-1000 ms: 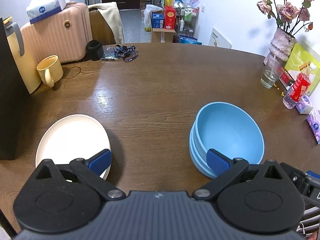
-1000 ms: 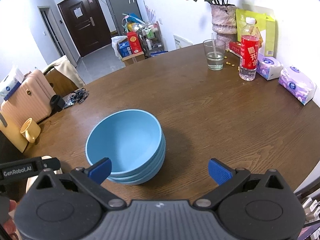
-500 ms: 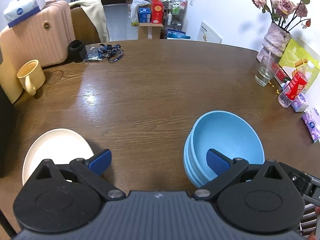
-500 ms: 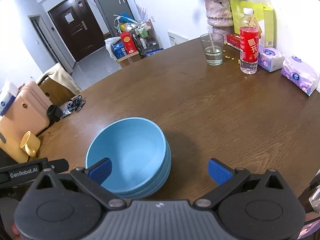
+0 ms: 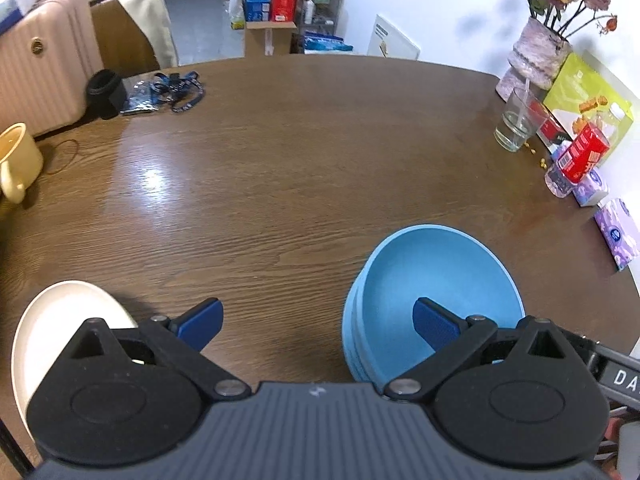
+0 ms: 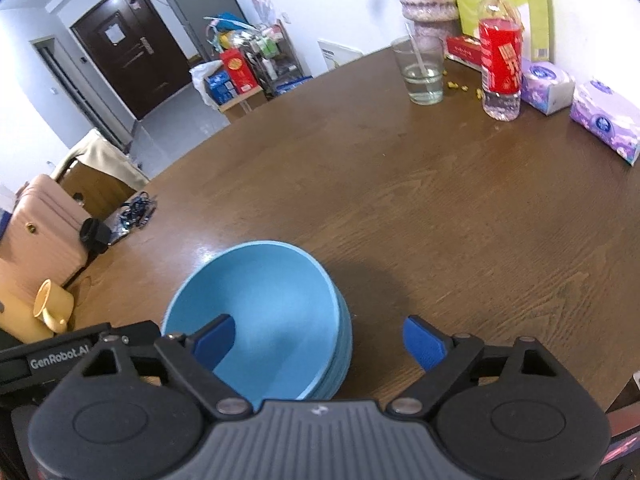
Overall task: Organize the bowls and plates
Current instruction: 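Move both open grippers to the rim of the blue bowl stack, then close both grippers on the rim of the blue bowl stack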
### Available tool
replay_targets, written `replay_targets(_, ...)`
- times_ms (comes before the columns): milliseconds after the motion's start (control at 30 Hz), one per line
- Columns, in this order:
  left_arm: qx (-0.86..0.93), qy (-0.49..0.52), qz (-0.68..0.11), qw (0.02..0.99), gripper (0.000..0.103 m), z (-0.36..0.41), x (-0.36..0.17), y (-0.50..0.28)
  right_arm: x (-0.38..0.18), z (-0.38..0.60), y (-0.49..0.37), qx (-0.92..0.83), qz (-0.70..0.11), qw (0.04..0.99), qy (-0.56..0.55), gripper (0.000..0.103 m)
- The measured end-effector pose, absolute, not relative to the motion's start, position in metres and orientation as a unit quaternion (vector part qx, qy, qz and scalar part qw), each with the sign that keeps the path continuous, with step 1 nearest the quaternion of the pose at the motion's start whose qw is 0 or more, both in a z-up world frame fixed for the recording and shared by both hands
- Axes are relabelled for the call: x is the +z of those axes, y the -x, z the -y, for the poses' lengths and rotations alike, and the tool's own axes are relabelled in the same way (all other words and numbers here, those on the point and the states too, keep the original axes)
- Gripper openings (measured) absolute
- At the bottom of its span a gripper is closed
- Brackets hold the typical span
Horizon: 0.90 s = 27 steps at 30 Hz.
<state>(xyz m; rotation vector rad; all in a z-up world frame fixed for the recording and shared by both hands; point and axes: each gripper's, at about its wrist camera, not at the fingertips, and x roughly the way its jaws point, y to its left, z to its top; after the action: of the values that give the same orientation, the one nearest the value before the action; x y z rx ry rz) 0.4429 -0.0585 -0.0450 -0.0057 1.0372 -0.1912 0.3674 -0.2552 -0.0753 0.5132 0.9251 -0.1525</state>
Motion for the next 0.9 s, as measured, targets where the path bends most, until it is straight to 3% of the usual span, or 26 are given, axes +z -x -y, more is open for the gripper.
replay_targets(600, -0.127, -0.012, -0.543, 0.83, 0.102, 0.097, -0.086, -0.479, -0.12, 0.271, -0.389, -0.076, -0.483, 0.824, -0.284, 0.079)
replay_targets(900, -0.129, -0.012, -0.565, 0.815, 0.08, 0.102, -0.105, -0.484, -0.138, 0.275, -0.395, -0.069, -0.496, 0.81, -0.305, 0.063)
